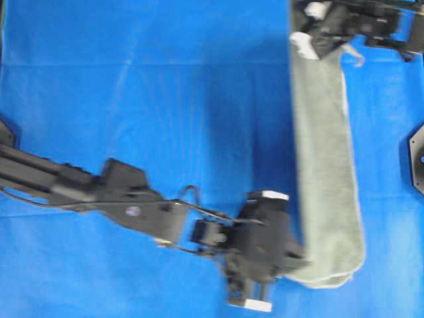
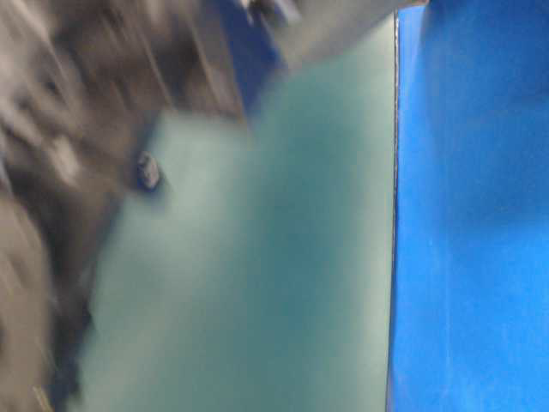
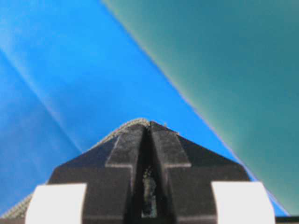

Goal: Fold a large towel.

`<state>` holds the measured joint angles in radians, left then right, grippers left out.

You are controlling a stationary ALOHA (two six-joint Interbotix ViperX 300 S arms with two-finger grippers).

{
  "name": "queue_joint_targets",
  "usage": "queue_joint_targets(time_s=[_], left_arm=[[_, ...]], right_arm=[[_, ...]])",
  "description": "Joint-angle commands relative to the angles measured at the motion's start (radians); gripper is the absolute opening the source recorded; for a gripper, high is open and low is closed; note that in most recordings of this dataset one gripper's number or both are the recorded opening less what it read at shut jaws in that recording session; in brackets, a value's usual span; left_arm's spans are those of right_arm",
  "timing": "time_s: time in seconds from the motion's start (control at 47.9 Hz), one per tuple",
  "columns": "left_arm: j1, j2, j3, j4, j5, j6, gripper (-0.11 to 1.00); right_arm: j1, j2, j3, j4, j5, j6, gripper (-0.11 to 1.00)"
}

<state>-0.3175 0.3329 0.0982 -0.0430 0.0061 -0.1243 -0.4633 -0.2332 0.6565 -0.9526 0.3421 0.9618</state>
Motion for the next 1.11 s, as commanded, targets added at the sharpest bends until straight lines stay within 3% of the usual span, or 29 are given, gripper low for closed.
queue_joint_targets(time_s=[0.0,0.146,0.251,0.397,0.585,0.648,0.773,0.815,0.878,1.024,1.087], left_arm=[[-0.101,-0.101,0.120,-0.003,-0.021,-0.080,0.02],[-0.120,-0.198,0.337,-0.003,-0.058,-0.227,0.02],[-0.118,-0.250,0.449,-0.002,-0.066,-0.281,0.02],[-0.098,-0.288,0.523,0.002,-0.067,-0.290,0.02],[-0.052,-0.293,0.532,0.008,-0.063,-0.284,0.02],[-0.035,-0.295,0.532,0.008,-0.061,-0.281,0.02],[-0.009,-0.299,0.535,0.009,-0.061,-0.276,0.05],[-0.003,-0.301,0.537,0.009,-0.060,-0.272,0.14],[0.002,-0.304,0.537,0.009,-0.057,-0.264,0.32],[0.012,-0.331,0.540,0.009,-0.021,-0.249,0.76],[0.015,-0.360,0.540,0.009,0.014,-0.242,0.85]], right_arm=[[-0.032,0.106,-0.103,-0.008,-0.043,0.000,0.04],[-0.014,0.230,-0.201,-0.021,-0.078,-0.012,0.04],[-0.012,0.276,-0.245,-0.023,-0.084,-0.040,0.04],[-0.011,0.295,-0.262,-0.025,-0.114,-0.049,0.04],[-0.011,0.296,-0.256,-0.043,-0.164,-0.052,0.05],[-0.011,0.298,-0.256,-0.060,-0.173,-0.052,0.15],[-0.012,0.296,-0.256,-0.084,-0.181,-0.054,0.50],[-0.011,0.296,-0.256,-0.092,-0.181,-0.055,0.60],[-0.011,0.296,-0.255,-0.101,-0.181,-0.055,0.66],[-0.011,0.284,-0.250,-0.114,-0.178,-0.052,0.63],[-0.008,0.262,-0.236,-0.115,-0.178,-0.054,0.63]])
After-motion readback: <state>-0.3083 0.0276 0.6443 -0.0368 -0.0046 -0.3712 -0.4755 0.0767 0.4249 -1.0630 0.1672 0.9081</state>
